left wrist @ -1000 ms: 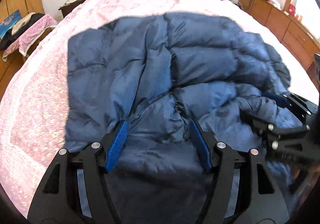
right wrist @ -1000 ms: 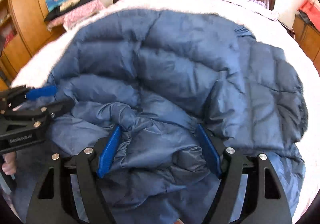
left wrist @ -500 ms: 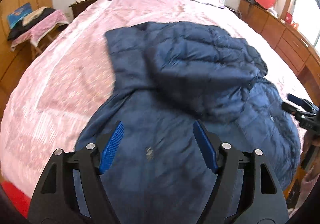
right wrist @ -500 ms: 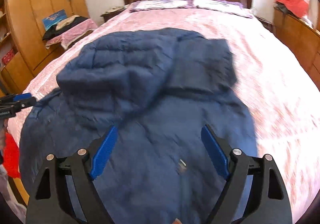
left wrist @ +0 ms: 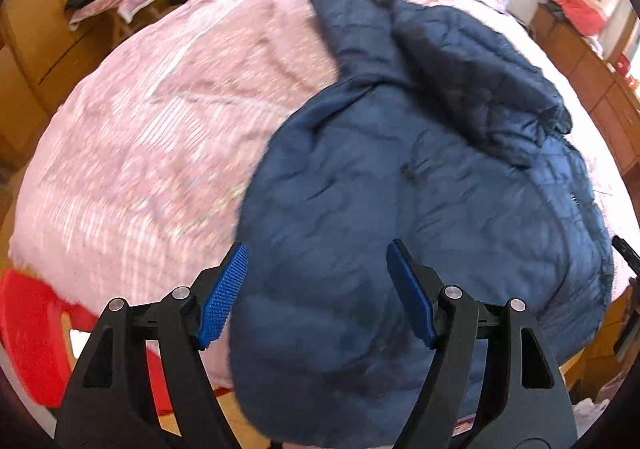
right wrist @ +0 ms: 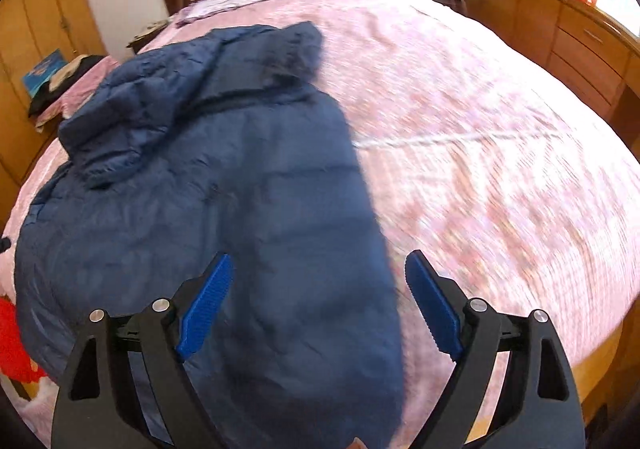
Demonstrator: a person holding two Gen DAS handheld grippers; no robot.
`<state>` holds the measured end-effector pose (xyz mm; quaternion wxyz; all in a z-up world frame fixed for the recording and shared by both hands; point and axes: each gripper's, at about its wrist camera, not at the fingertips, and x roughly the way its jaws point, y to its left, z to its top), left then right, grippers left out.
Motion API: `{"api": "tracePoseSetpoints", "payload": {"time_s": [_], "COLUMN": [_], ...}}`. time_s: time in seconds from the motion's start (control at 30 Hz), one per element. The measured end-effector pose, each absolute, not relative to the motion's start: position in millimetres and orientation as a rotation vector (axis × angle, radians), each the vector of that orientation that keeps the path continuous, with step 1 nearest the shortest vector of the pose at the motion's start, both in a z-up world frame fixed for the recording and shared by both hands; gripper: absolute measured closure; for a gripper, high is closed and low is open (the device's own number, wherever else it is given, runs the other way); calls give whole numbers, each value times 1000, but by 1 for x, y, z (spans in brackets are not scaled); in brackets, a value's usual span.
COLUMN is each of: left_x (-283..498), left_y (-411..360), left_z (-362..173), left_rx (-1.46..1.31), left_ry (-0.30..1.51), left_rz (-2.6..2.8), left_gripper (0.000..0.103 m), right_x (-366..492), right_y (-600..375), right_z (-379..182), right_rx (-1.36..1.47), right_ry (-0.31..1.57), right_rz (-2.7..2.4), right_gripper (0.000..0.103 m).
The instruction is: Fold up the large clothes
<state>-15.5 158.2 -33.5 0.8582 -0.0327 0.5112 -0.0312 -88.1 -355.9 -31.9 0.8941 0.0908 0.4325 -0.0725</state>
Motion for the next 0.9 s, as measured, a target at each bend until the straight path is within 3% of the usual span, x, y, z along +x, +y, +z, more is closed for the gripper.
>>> {"api": "tracePoseSetpoints", "payload": {"time_s": [0.4,0.9], "left_x": [-39,-62], "left_y": [197,186], "left_z": [-77,-80], "left_rx": [-137,-155], "left_ry": [1160,1138], "left_rz": [29,-96], "left_gripper": [31,31], "right_x": [-119,-128], "right_y": [-375,-355], "right_z": [-58,-59], "right_rx": [319,244], "right_ry": [942,998], "right_rz": [-123,-5], "right_gripper": [17,17]}}
